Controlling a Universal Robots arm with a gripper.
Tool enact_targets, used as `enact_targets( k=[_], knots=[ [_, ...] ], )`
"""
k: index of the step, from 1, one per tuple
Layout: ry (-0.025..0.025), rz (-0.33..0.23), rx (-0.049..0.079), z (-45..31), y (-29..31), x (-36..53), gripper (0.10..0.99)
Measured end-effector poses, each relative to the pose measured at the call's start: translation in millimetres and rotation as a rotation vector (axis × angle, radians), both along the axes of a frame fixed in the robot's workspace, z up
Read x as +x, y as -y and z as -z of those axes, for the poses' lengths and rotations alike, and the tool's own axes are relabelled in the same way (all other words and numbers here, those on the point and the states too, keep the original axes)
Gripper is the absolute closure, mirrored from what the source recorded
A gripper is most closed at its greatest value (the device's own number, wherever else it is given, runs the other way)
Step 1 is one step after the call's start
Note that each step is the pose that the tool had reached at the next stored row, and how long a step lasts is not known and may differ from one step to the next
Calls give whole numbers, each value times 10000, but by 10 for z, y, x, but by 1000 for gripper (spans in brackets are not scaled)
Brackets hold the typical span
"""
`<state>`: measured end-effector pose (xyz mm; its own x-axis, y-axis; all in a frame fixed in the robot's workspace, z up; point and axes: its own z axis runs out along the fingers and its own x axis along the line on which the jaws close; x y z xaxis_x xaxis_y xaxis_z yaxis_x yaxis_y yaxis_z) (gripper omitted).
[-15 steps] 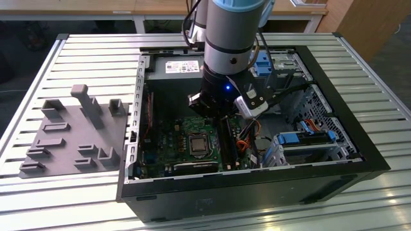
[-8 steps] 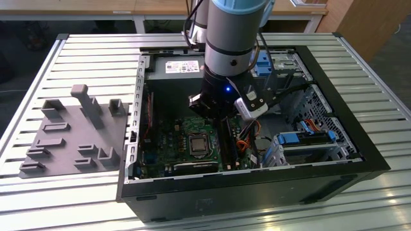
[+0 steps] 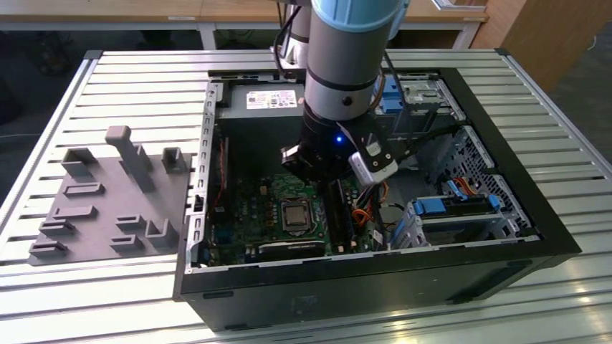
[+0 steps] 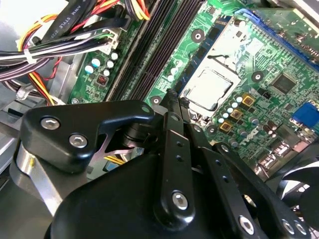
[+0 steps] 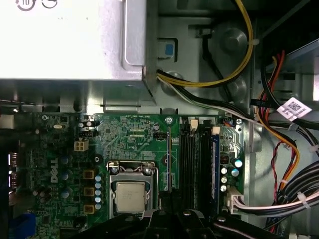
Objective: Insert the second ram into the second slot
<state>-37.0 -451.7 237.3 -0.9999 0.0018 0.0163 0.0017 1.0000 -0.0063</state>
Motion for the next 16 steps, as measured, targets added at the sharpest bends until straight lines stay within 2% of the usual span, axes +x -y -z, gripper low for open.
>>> enact_targets(
  k=[16],
  knots=[
    [1,1,2,20,0,1,973]
  ],
)
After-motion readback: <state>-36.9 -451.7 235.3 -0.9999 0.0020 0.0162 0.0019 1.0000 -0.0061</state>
